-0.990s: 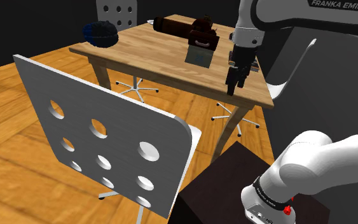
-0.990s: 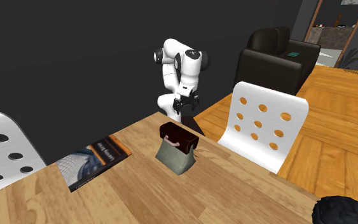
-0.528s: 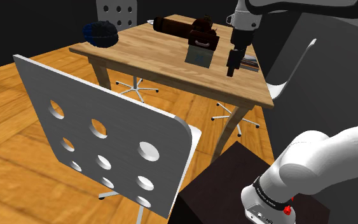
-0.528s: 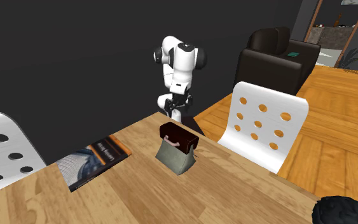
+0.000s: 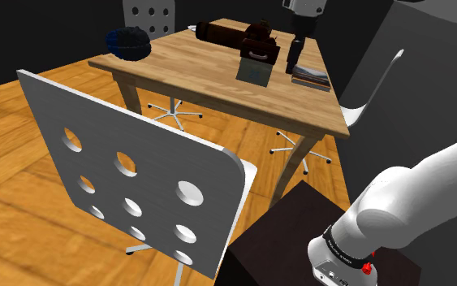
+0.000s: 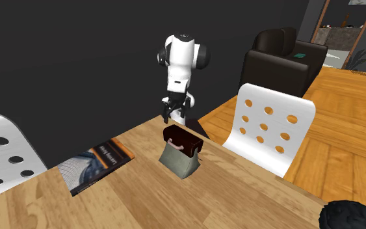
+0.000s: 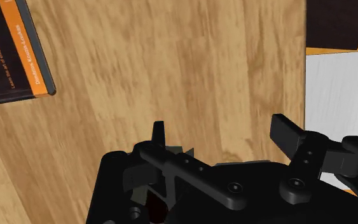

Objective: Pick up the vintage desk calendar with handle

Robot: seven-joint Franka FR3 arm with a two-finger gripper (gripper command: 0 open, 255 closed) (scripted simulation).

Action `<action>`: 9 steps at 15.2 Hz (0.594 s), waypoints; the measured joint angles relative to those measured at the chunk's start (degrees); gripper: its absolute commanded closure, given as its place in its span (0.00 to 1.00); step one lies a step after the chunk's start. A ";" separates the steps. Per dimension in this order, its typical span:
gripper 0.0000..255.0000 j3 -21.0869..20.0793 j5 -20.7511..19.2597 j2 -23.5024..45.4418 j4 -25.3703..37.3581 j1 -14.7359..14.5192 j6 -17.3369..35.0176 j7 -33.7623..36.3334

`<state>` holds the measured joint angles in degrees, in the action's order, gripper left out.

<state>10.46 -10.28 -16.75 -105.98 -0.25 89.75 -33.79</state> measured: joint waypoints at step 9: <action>0.00 3.20 2.00 14.87 22.02 0.24 -0.76 -14.60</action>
<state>13.66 -8.28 -1.89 -83.96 -0.01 89.00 -48.39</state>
